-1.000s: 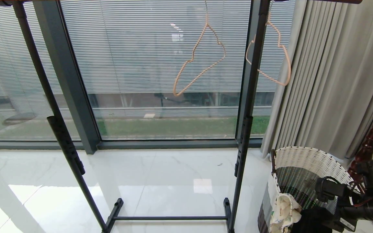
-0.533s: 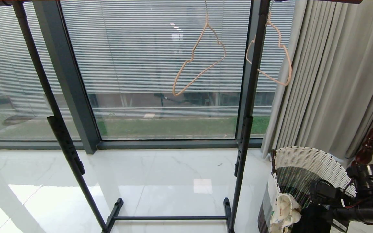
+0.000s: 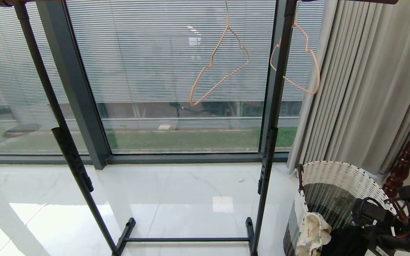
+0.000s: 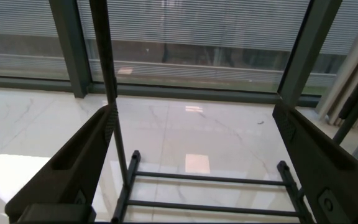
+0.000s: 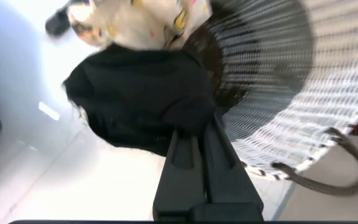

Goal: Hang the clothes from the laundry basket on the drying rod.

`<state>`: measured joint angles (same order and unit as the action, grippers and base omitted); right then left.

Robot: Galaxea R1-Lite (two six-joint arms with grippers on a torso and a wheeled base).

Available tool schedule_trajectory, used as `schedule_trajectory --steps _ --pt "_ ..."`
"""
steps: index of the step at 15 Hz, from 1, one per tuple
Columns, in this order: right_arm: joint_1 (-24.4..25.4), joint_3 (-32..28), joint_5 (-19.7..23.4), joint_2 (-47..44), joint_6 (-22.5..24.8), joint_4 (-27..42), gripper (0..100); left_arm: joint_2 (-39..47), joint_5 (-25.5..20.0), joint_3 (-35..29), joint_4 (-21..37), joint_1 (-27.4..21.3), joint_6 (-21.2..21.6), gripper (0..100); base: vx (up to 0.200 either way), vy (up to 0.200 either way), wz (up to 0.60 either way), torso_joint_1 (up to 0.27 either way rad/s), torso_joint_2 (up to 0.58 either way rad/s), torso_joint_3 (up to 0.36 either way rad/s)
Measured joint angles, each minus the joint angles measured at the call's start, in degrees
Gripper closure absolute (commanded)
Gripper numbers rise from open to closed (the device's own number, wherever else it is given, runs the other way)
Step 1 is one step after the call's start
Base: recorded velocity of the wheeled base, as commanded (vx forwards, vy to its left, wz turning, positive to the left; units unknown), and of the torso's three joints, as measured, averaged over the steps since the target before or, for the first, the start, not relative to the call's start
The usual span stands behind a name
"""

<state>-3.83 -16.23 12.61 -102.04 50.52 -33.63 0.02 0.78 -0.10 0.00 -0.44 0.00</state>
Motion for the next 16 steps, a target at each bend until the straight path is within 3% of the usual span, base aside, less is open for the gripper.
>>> schedule_trajectory --steps 3,5,6,9,10,13,16 --pt "0.30 0.61 0.63 8.73 -2.35 3.74 100 0.00 -0.02 0.00 0.00 0.00 -0.05 0 0.000 0.000 0.00 0.000 0.00 0.000" --pt "0.48 -2.12 0.91 20.75 -4.56 17.87 100 0.00 -0.02 0.00 0.00 0.00 -0.05 0 0.000 0.000 0.00 0.000 0.00 0.000" --pt "0.61 -5.18 1.00 25.93 -5.19 29.72 100 0.00 -0.02 0.00 0.00 0.00 -0.05 0 0.000 0.000 0.00 0.000 0.00 0.000" --pt "2.15 -19.69 1.24 38.97 -6.16 59.25 100 0.00 -0.23 0.00 0.00 0.00 1.66 0 0.000 0.000 0.00 0.000 0.00 0.000" --pt "3.39 -23.74 1.27 42.20 -6.29 63.79 100 0.00 -0.32 0.00 0.00 0.00 2.24 0 -0.200 0.000 0.00 0.002 0.00 0.007" --pt "6.77 -30.32 1.10 46.95 -6.35 65.84 100 0.00 -0.38 0.00 0.00 0.00 3.90 0 -0.200 0.000 0.00 -0.001 0.00 0.004" --pt "8.97 -32.41 0.91 48.02 -6.34 65.90 100 0.00 -0.35 0.00 0.02 0.00 4.01 0 -0.200 0.000 0.00 0.006 0.00 -0.002"
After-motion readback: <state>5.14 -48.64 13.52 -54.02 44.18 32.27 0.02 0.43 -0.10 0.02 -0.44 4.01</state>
